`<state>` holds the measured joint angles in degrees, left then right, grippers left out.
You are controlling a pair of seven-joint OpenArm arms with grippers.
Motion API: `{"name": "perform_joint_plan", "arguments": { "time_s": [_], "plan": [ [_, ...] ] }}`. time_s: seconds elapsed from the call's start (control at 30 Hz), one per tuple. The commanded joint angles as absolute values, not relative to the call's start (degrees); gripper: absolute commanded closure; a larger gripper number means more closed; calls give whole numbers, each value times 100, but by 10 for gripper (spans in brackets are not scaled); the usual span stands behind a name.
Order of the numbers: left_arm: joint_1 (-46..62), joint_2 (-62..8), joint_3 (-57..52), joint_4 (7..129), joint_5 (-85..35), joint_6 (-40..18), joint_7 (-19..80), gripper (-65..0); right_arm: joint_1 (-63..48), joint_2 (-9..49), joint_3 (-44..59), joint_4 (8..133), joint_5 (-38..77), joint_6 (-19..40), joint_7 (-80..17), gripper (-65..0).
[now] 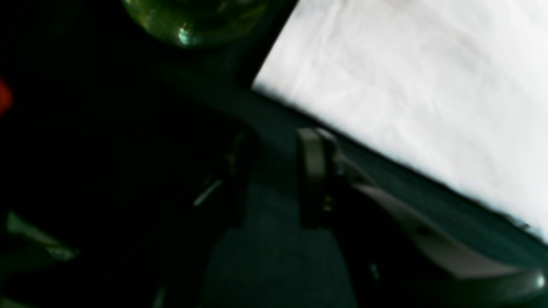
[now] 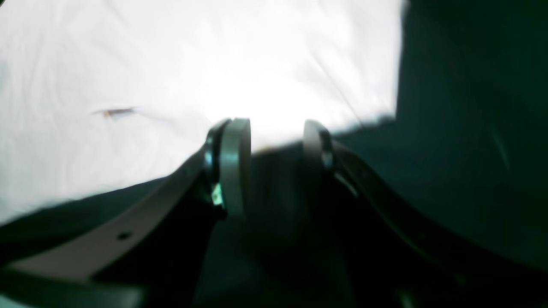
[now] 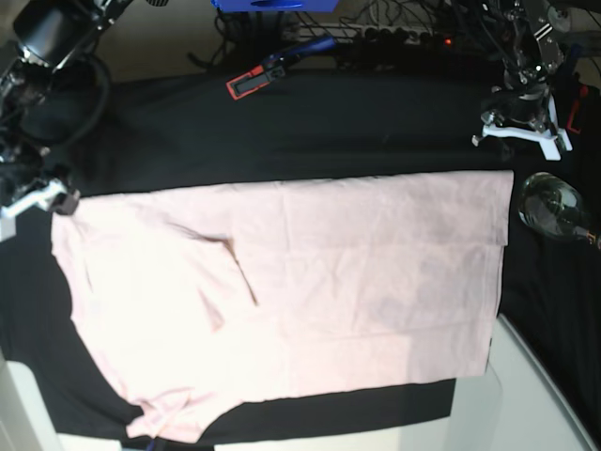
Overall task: Fold the T-shirt properly
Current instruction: 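Lower both grippers and pinch the folded edge corners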
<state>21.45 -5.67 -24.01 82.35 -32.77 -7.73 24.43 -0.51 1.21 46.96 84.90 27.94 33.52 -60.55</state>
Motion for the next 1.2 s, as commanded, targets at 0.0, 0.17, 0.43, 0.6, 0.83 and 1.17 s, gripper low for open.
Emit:
{"name": "perform_joint_plan", "arguments": {
  "time_s": [0.0, 0.17, 0.43, 0.6, 0.83, 1.17],
  "plan": [
    [2220, -611, -2466, 8374, -3424, -831, 2343, -215, -4, 198, 4901, 8576, 3125, 3407, -6062, -206],
    [2264, -585, -2448, 8242, -3486, -831, 2343, -217, -48, 462, 5481, 7723, 4224, 3415, -6484, -207],
    [2229, -585, -2457, 8180, -3495, -831, 2343, -217, 286, 1235, 5244, 5807, 5033, 3415, -6422, -209],
    [2053, -585, -2475, 7969, -3495, -831, 2369, -217, 567, 1455, 5024, 5209, 5033, 3389, -5974, -209],
    [1859, -602, -2475, 7442, -3495, -831, 2352, -217, 813, 1824, 4831, 3960, 5033, 3389, -5508, -209],
    [1859, -611, -2475, 7468, -3486, -831, 2343, -217, 989, 2088, 4840, 3248, 5033, 3389, -5042, -209]
  ]
}}
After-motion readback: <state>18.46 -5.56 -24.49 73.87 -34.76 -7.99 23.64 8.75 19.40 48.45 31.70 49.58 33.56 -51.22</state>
